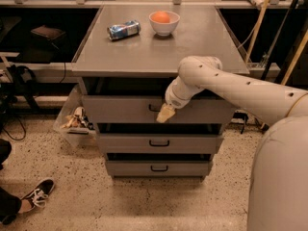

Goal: Open top drawer

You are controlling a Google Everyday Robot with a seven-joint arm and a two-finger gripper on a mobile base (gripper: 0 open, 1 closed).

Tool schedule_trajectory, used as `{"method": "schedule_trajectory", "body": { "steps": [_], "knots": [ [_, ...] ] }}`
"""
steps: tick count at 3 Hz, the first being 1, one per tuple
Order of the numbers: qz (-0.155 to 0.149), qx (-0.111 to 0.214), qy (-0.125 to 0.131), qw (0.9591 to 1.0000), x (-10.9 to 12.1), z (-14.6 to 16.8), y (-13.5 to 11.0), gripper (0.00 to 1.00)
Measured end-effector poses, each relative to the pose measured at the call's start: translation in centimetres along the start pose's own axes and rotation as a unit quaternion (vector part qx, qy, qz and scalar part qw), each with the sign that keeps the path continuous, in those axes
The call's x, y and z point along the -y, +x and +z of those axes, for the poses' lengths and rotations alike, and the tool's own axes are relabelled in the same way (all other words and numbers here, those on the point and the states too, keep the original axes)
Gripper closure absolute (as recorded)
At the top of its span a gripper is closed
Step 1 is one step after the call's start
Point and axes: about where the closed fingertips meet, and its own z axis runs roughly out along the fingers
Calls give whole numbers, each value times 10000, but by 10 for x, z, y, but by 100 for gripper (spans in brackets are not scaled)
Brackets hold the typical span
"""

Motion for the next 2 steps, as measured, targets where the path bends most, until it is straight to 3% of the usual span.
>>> {"method": "schedule_trajectory", "body": {
  "steps": [2],
  "knots": [
    [0,0,0,10000,0,0,0,84]
  ]
}}
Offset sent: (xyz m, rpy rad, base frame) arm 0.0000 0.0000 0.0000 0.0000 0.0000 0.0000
